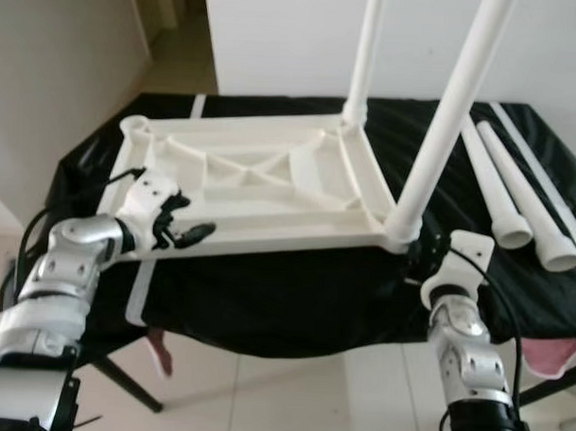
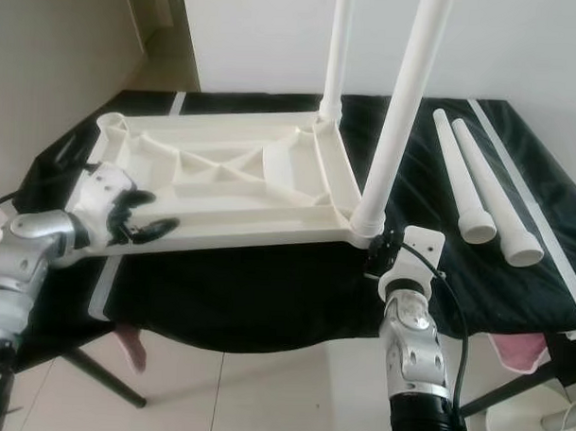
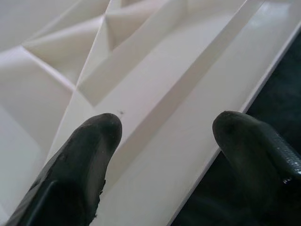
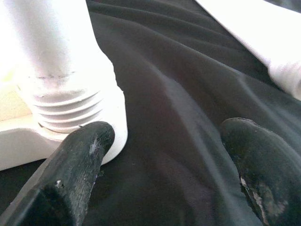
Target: Building children table
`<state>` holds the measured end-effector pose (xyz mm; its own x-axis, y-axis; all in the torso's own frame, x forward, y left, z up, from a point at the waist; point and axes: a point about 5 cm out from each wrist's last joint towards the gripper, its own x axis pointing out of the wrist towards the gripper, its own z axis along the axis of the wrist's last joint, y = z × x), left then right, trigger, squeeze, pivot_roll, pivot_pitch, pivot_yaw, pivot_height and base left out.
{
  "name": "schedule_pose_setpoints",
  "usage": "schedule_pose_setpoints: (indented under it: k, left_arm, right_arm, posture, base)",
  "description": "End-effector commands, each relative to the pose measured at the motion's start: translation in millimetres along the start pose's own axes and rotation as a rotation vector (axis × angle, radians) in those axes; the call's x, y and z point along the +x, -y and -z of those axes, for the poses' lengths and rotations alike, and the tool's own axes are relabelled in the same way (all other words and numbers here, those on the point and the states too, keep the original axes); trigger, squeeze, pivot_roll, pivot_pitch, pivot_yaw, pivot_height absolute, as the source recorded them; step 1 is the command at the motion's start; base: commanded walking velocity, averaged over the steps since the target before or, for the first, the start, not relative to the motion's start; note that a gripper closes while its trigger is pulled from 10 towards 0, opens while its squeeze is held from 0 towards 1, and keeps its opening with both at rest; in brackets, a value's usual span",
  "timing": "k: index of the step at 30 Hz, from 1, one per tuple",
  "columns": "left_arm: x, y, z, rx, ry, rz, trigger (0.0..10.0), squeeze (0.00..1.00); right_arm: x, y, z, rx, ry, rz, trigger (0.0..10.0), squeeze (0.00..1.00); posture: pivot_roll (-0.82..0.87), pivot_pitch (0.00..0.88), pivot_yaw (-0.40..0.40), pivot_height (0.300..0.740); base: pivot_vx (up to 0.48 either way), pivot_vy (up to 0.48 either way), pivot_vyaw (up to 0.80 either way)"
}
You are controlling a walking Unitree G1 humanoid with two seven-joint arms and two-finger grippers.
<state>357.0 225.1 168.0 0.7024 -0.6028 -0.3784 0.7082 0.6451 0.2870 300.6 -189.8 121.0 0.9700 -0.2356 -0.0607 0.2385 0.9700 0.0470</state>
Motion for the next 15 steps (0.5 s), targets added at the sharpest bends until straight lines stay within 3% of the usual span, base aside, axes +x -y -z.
schedule_pose_setpoints:
  k: [1,9,14,15]
  left_arm:
    - [-3.7,-19.5,9,0.008,-0.055,-0.380,10.0,0.00]
    - [-7.1,-28.1,12,0.017,-0.089,-0.495,10.0,0.00]
    - [-4.8,-26.7,16,0.016,-0.112,-0.465,10.0,0.00]
    - [-1.9,-22.7,20,0.017,-0.126,-0.415,10.0,0.00]
  right_arm:
    - [1.9,-17.8,-4,0.016,0.005,-0.082,10.0,0.00]
    - [7.8,-27.3,-10,0.029,0.019,-0.120,10.0,0.00]
    - [12.5,-31.1,-16,0.038,0.036,-0.126,10.0,0.00]
    - [14.9,-32.6,-18,0.041,0.044,-0.126,10.0,0.00]
  posture:
    - [-0.02,0.029,0.018,0.740]
    - [-0.02,0.030,0.022,0.740]
    - [-0.02,0.027,0.022,0.740]
    - [-0.01,0.026,0.020,0.740]
  base:
    - [0.000,0.000,0.00]
    - [0.000,0.000,0.00]
    - [0.000,0.000,0.00]
    - [0.000,0.000,0.00]
